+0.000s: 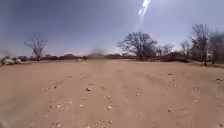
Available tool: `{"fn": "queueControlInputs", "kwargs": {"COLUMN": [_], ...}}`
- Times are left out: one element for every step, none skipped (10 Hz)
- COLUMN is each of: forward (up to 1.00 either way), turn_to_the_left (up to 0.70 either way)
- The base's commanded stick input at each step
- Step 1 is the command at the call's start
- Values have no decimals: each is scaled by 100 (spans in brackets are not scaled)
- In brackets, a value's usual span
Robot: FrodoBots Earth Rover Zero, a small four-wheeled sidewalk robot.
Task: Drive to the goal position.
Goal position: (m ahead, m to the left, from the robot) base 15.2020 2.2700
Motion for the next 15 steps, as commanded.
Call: {"fn": "queueControlInputs", "kwargs": {"forward": [100, 100, 100, 100, 100, 100, 100, 100, 100, 100, 100, 100, 100, 100, 100], "turn_to_the_left": [0, 0, 0, 0, 0, 0, 0, 0, 0, 0, 0, 0, 0, 0, 0]}}
